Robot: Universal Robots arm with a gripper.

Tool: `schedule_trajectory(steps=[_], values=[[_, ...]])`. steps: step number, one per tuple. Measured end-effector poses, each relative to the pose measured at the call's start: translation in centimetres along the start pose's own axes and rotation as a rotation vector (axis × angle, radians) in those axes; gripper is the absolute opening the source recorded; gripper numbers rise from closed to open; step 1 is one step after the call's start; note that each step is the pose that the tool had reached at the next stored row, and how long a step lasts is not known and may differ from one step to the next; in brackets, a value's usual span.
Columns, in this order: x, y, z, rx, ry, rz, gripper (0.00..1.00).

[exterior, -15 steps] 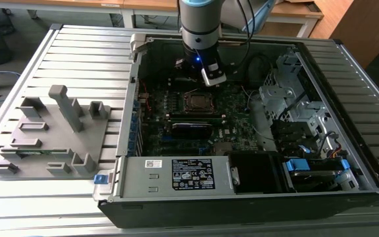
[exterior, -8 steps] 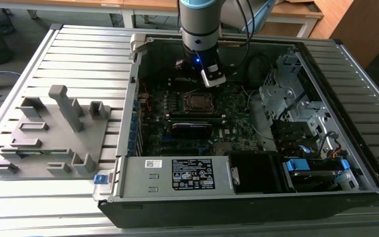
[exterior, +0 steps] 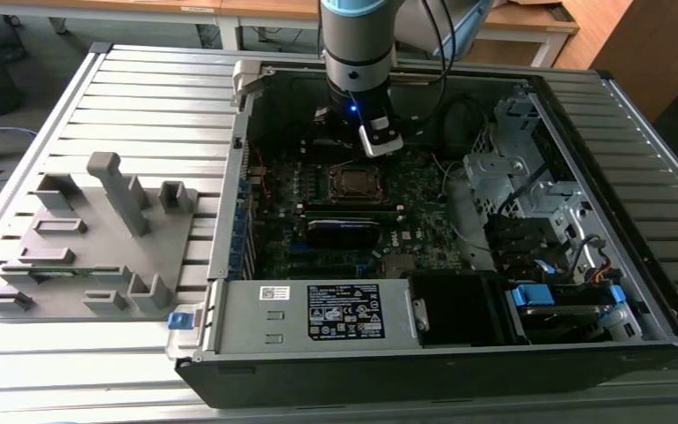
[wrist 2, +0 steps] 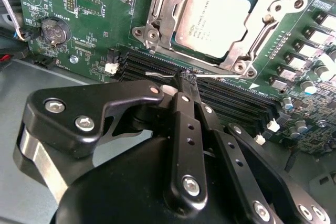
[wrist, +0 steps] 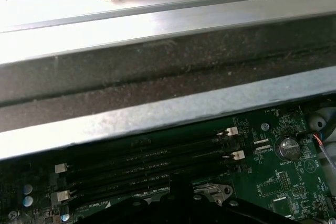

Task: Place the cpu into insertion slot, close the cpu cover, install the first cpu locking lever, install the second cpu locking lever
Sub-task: 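Install the first cpu locking lever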

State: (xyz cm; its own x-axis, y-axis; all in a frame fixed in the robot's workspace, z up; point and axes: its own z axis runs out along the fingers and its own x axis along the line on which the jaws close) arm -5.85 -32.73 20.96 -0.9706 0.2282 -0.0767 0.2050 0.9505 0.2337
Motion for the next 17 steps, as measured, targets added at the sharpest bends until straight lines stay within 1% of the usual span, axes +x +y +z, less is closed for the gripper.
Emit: schedule_trajectory(steps=[5,6,8,9,14,17], values=[[0.00,0.01,0.00,0.0001,-0.0001,0.001,0.10],[0.00,0.01,0.00,-0.0008,0.0001,0.001,0.10],[0.00,0.01,0.00,-0.0111,0.0022,0.002,0.10],[0.01,0.01,0.00,-0.0123,0.0024,0.002,0.10],[0.00,-0.01,0.04,-0.0125,0.0021,0.002,0.10],[0.01,-0.03,0.17,-0.0127,0.0009,0.003,0.10]])
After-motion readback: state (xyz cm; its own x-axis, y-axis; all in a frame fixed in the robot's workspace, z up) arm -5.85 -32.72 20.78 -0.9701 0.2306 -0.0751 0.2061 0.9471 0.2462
